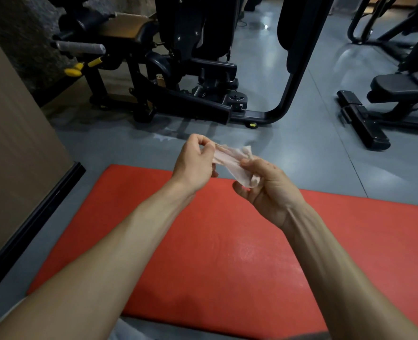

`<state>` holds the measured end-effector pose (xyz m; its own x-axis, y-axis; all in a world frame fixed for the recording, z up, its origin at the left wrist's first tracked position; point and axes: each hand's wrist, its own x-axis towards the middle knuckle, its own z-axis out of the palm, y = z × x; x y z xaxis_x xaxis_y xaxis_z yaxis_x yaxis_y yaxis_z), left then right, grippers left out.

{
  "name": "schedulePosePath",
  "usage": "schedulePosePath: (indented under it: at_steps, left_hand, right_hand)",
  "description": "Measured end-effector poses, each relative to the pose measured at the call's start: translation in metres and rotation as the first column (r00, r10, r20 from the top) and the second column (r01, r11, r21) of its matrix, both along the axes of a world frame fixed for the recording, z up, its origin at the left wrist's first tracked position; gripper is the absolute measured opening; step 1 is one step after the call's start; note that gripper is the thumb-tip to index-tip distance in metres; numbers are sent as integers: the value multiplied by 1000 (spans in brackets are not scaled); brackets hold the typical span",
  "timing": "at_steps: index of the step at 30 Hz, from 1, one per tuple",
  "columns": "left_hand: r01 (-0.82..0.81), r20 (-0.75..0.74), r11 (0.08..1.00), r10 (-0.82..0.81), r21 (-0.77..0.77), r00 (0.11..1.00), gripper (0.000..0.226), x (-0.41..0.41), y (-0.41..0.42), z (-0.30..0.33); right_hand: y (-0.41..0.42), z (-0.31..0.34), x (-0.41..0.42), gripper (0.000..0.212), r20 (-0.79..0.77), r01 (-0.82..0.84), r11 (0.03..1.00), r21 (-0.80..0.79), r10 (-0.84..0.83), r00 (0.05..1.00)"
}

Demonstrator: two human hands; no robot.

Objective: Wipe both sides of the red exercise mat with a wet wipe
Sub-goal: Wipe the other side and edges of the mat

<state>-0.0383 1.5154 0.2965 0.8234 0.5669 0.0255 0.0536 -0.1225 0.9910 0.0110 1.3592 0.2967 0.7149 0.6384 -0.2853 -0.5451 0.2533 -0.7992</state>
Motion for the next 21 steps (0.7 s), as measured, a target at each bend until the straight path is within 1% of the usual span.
schedulePosePath:
  at_steps: [2,3,6,8,11,13,15,16,17,18,19,20,21]
  left_hand:
    - [6,25,1000,-6,-18,1000,9,-2,5,1]
    - [49,38,998,-48,-38,998,8,-3,5,3]
    - [202,52,978,-199,-56,979,6,-7,5,4]
    - [247,58,968,-245,-35,968,6,-10,4,4]
    - [234,33,972,-233,-27,972,9,-10,6,4]
    - [227,-41,974,-228,-26,973,14,-11,8,0]
    - [311,-193,950,-301,24,934,17,-13,10,-2]
    - [387,-292,921,-359,40,886,15,-16,10,-2]
    - [453,-363,892,-418,11,832,9,-19,10,-2]
    - [494,-392,868,-474,-54,789,13,-21,10,-1]
    - [501,-377,853,-517,-147,768,29,-22,11,-2]
    - [485,-332,836,-548,-257,768,45,-21,12,-2]
    - [477,-280,807,-575,-349,768,56,-20,12,-2]
  right_hand:
    - [-3,-3,-1,31,-21,-27,998,-50,26,999]
    - [-4,-5,-1,28,-27,-55,995,-83,53,998]
    - [-10,-6,-4,28,-74,-151,978,-145,142,987]
    - [-12,-7,-3,34,-93,-150,982,-114,140,986]
    - [-11,-9,0,34,-58,-27,998,-56,24,998]
    - [-10,-10,3,30,-19,99,994,-36,-100,995]
    - [-10,-11,6,22,65,212,975,-67,-208,976]
    - [-10,-12,7,20,128,252,964,-91,-239,962]
    - [-9,-13,7,21,189,269,957,-108,-246,951]
    - [-7,-14,6,20,240,263,957,-122,-228,944]
    - [-6,-14,4,19,278,240,961,-136,-195,941]
    - [-4,-13,1,18,304,209,966,-150,-157,940]
    - [-2,-11,-2,18,321,177,972,-154,-120,939]
